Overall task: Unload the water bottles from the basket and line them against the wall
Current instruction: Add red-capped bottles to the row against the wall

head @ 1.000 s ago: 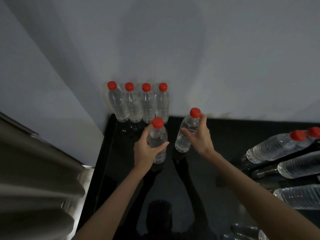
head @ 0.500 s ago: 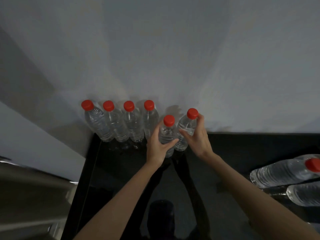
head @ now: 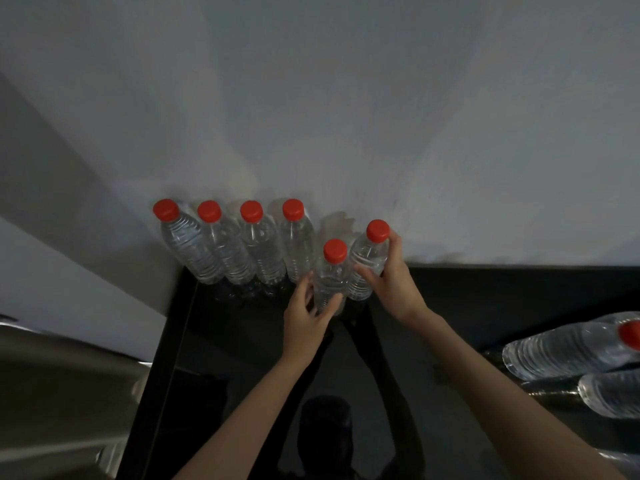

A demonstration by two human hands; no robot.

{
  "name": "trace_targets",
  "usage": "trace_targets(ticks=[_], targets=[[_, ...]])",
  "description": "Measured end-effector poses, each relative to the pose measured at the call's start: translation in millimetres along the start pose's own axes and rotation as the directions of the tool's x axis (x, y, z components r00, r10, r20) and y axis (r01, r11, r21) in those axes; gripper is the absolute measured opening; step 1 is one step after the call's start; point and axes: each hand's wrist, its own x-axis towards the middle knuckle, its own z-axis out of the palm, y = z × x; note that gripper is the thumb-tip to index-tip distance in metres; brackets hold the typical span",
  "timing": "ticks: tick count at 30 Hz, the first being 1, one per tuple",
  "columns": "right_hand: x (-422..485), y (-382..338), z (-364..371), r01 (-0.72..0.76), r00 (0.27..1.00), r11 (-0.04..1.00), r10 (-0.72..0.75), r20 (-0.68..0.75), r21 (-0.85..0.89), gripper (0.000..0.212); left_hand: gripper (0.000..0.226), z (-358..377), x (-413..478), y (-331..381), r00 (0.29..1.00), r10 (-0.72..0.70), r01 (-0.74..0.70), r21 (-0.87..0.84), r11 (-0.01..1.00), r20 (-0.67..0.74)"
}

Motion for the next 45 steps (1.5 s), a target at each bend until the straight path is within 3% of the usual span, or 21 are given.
trace_targets(ticks=[2,3,4,6,7,11,15,23,29,32,35,41,45], targets=[[-0.4,-0.3,-1.0,-0.01,1.0,1.0,0.01,0.005,0.015,0.071,0.057,-1.3,-6.7,-6.5,0.963,-0.262,0.255,-0.099,0.962,-0.062],[-0.5,-0.4,-1.3,-0.015,1.0,1.0,0.015,0.004,0.02,0.071,0.06,-1.6,-8.3,-7.0,0.907,-0.42,0.403,-0.231,0.885,-0.025],[-0.7,0.0,-1.8,-0.02,1.0,1.0,0.02,0.002,0.024,0.07,0.065,-1.5,-9.2,-4.6,0.83,-0.554,0.531,-0.394,0.75,0.065],[-2.0,0.9,-2.3,-0.024,1.0,0.999,0.024,-0.006,0.031,0.069,0.071,-1.6,-3.7,-6.0,0.704,-0.665,0.655,-0.59,0.473,0.249],[-2.7,1.5,-2.3,-0.02,1.0,0.999,0.021,-0.012,0.031,0.069,0.073,-1.6,0.1,-6.3,0.694,-0.664,0.66,-0.616,0.43,0.279],[-3.2,4.5,0.8,0.012,0.998,1.0,-0.011,-0.062,0.018,0.066,0.07,6.5,18.2,-11.2,0.788,-0.56,0.58,-0.613,0.536,0.256],[4.8,4.3,2.6,0.018,0.995,1.0,-0.017,-0.095,0.011,0.068,0.065,18.1,34.8,-11.0,0.847,-0.487,0.475,-0.718,0.509,0.215],[27.1,4.6,0.0,0.026,0.991,1.0,-0.024,-0.134,0.015,0.069,0.064,33.8,66.1,0.4,0.836,-0.508,0.451,-0.786,0.423,0.207],[34.0,8.3,0.5,0.015,0.984,0.999,-0.023,-0.178,-0.05,0.073,0.063,42.6,71.1,-1.0,0.858,-0.478,0.425,-0.783,0.454,0.188],[33.8,13.4,6.1,-0.005,0.962,0.998,-0.01,-0.273,-0.055,0.073,0.058,43.5,69.4,0.1,0.859,-0.483,0.416,-0.782,0.464,0.171],[31.4,14.6,10.9,-0.064,0.95,0.995,0.038,-0.311,-0.073,0.071,0.045,46.3,66.9,3.0,0.85,-0.51,0.412,-0.771,0.486,0.133],[31.8,-5.0,4.7,-0.219,0.954,0.976,0.211,-0.212,-0.014,0.068,0.028,42.5,55.3,24.3,0.826,-0.558,0.436,-0.719,0.541,0.081],[28.0,-12.9,0.8,-0.296,0.948,0.95,0.305,-0.094,0.099,0.061,0.039,33.7,44.1,34.0,0.856,-0.512,0.394,-0.74,0.545,0.079]])
